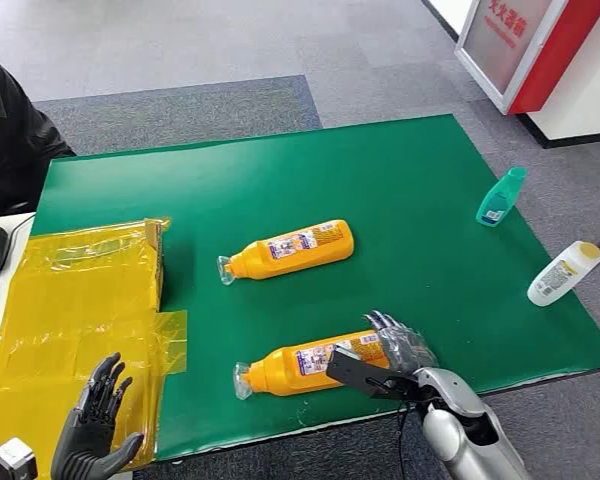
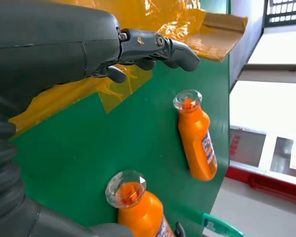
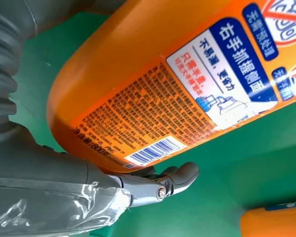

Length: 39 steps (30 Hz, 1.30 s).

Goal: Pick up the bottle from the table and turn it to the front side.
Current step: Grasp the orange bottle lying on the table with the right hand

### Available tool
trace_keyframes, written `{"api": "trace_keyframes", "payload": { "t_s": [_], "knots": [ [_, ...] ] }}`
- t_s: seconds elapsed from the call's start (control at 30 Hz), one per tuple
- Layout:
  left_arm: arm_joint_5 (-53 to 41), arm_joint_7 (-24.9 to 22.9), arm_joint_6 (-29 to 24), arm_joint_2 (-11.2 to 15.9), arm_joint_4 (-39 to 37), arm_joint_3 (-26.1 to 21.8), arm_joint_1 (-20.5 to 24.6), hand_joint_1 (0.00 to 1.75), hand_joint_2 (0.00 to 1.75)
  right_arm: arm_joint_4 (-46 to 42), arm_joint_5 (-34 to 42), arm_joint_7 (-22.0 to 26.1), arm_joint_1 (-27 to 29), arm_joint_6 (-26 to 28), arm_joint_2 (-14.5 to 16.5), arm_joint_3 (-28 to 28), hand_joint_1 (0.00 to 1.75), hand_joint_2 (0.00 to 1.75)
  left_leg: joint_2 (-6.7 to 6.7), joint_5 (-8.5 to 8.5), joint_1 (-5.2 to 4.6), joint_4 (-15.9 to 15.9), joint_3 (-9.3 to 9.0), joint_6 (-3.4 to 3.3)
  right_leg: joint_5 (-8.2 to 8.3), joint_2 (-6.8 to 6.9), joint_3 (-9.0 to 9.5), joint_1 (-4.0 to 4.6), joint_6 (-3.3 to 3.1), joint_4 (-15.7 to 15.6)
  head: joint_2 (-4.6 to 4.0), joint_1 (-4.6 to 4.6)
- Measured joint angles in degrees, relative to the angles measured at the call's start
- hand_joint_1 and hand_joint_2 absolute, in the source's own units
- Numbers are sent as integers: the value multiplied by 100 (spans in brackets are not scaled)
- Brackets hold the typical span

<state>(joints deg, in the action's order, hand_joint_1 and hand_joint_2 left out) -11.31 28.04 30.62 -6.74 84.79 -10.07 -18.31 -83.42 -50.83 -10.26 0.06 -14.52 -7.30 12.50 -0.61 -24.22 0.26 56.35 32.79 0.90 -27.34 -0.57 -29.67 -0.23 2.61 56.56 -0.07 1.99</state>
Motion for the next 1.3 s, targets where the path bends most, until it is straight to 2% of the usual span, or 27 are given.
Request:
{"api": "trace_keyframes", "payload": {
  "t_s": [0.43,0.47,0.57,0.6,0.63,0.9,1.13,1.3],
  "knots": [
    [354,-5,-303,330,-308,532,194,0,175,717,-250,-22,-646,-104,5,318,0,175,0,7,1,0,-5,-4,9,-1,3,1,0,0,0,1],
    [367,-13,-318,347,-325,568,219,0,175,763,-255,-21,-686,-106,7,343,10,175,0,8,1,0,-5,-6,10,-1,3,1,0,0,0,1],
    [422,-26,-350,402,-369,669,265,0,175,872,-258,-35,-775,-145,9,402,137,175,0,10,1,0,-8,-7,12,-1,3,1,-1,0,0,0],
    [448,-25,-366,423,-383,699,270,0,175,902,-259,-38,-794,-161,9,416,171,175,0,11,1,0,-10,-7,12,-2,3,1,-2,0,0,0],
    [469,-23,-386,445,-399,725,274,0,175,930,-263,-35,-808,-168,9,429,175,175,1,10,1,0,-12,-7,12,-2,2,1,-2,0,0,0],
    [601,87,-517,595,-513,880,283,0,175,991,-260,134,-817,-108,-34,459,175,175,1,10,1,0,-28,-9,11,-1,-3,1,-1,-1,0,1],
    [647,161,-533,665,-550,864,176,0,175,658,-166,338,-544,44,-130,493,175,175,0,8,0,0,-19,-10,10,-1,14,0,-1,0,0,1],
    [638,172,-450,649,-550,779,137,0,175,380,4,548,-372,262,-70,567,175,175,-1,9,0,0,-7,-9,10,0,10,1,-1,0,0,1]
  ]
}}
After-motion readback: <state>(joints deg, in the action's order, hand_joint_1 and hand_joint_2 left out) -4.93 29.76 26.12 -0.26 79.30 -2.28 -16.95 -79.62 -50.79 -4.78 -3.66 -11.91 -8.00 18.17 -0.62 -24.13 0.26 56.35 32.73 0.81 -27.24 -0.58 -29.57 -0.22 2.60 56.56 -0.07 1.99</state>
